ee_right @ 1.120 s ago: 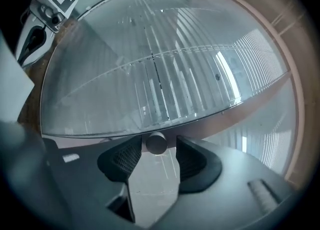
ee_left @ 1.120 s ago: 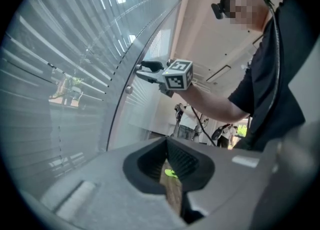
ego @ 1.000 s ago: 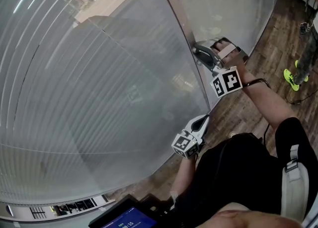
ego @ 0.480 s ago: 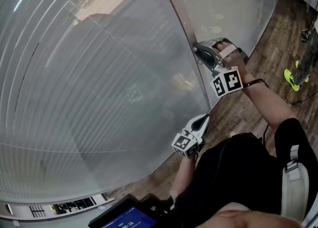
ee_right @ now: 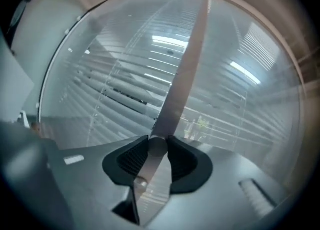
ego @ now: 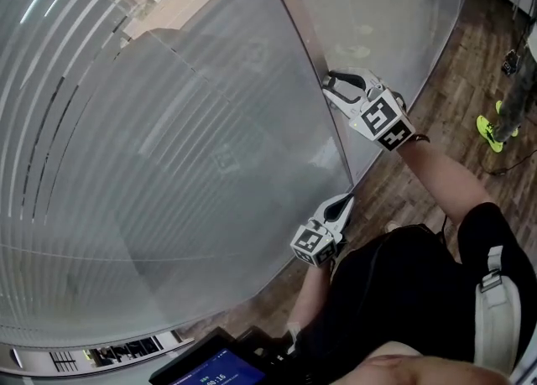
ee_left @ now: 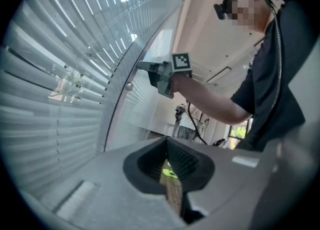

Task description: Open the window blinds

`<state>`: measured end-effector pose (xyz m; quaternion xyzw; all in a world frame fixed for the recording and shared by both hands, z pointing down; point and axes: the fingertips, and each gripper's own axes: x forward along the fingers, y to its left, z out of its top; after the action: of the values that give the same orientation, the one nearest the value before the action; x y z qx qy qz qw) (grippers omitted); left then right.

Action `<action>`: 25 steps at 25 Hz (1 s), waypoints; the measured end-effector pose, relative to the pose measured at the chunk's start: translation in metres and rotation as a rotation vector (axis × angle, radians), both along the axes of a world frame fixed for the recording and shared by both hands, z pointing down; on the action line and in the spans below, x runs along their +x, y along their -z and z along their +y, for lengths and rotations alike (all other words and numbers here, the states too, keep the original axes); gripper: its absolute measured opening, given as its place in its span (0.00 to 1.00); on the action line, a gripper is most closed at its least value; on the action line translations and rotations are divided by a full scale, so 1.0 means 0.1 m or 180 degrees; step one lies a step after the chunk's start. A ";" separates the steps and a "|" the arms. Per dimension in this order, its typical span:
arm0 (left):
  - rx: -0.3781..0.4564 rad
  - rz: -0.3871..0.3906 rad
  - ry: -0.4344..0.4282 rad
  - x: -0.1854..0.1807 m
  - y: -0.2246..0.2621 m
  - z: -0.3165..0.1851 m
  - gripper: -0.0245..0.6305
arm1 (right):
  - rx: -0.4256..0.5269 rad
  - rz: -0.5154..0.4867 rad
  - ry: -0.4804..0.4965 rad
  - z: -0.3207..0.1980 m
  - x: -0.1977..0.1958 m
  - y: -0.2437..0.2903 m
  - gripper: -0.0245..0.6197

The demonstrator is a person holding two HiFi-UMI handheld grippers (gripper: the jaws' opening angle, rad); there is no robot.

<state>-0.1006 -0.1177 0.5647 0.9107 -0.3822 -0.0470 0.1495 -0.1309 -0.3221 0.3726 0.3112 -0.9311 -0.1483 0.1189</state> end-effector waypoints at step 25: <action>0.0007 -0.0070 0.0016 0.01 -0.02 0.08 0.04 | -0.0580 -0.0525 -0.0082 -0.04 0.03 -0.05 0.28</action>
<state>-0.0998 -0.1093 0.5672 0.9103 -0.3862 -0.0377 0.1442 -0.1275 -0.3260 0.3775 0.3222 -0.9433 -0.0354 0.0716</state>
